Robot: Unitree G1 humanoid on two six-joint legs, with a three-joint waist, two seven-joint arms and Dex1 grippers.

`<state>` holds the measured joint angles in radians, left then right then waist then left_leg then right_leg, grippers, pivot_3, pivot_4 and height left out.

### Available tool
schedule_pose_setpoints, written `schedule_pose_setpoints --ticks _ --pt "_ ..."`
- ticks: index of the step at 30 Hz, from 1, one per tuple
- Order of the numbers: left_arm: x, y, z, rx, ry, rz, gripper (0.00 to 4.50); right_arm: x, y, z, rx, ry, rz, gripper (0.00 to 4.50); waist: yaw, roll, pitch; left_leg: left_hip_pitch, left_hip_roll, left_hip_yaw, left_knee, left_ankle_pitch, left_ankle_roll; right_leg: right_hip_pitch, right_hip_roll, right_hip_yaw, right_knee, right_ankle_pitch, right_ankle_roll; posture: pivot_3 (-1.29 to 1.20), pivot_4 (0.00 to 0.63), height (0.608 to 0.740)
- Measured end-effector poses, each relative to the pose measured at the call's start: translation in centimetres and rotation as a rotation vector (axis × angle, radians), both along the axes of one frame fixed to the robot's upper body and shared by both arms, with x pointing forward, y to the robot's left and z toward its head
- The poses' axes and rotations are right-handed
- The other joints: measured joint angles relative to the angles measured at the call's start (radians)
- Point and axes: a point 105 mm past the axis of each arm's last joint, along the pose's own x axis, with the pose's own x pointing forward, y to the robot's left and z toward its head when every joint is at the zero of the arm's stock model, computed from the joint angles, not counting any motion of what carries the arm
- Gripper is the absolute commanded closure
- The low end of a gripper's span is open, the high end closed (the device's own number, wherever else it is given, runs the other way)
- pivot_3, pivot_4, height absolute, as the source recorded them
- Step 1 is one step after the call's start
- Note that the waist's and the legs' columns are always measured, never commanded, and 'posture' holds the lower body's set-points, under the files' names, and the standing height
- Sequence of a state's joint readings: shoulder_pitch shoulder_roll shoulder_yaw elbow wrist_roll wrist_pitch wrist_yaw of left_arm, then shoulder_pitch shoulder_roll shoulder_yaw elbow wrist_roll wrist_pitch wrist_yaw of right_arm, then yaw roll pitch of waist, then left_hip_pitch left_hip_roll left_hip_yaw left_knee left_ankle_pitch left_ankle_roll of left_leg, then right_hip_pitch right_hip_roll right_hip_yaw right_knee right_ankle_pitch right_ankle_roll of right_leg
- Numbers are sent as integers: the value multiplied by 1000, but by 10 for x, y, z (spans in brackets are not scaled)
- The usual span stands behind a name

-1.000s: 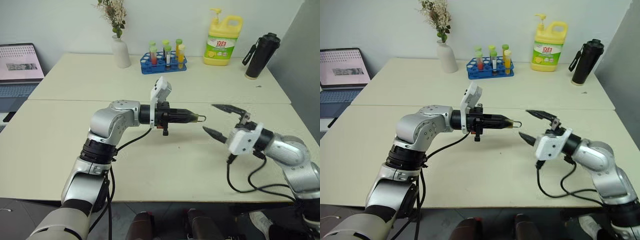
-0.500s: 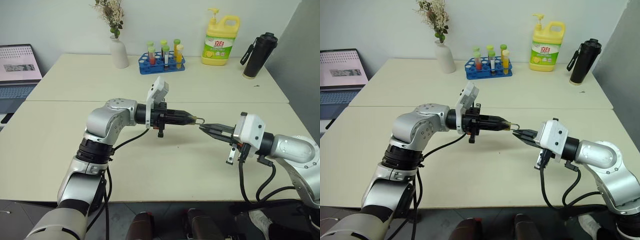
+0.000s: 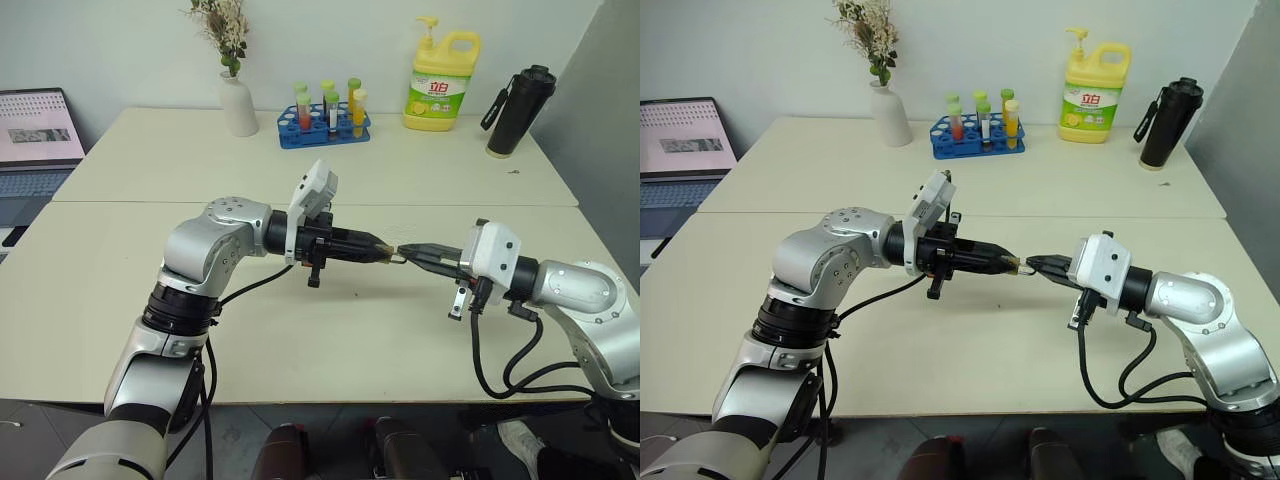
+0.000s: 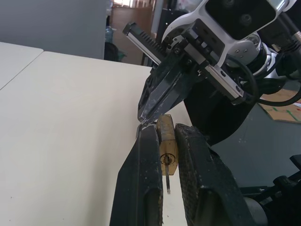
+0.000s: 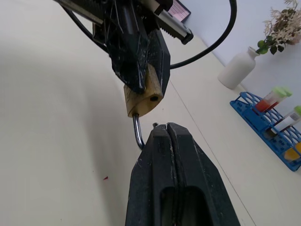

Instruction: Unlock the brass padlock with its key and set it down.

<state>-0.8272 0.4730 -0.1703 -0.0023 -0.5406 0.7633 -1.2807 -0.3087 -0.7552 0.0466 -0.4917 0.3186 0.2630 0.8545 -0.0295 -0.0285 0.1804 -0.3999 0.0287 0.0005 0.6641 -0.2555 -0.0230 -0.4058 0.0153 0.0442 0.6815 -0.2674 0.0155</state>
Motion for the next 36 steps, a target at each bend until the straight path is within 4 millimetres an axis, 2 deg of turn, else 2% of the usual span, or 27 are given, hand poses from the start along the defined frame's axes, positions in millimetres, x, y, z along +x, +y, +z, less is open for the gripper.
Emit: schedule_pose_setpoints --ticks 4,11,36 --pt "-2 1 0 -1 3 -12 4354 0 1 -6 -23 17 25 4500 0 0 0 0 0 0 0 0 0 0 0 0 0 0 0 0 150 740" --pt "-3 3 -2 6 17 -15 4354 2 5 -1 -50 11 72 4500 0 0 0 0 0 0 0 0 0 0 0 0 0 0 0 0 150 740" --pt "-8 3 -1 -4 39 -35 4354 -3 6 -13 -58 110 86 4500 0 0 0 0 0 0 0 0 0 0 0 0 0 0 0 0 150 740"
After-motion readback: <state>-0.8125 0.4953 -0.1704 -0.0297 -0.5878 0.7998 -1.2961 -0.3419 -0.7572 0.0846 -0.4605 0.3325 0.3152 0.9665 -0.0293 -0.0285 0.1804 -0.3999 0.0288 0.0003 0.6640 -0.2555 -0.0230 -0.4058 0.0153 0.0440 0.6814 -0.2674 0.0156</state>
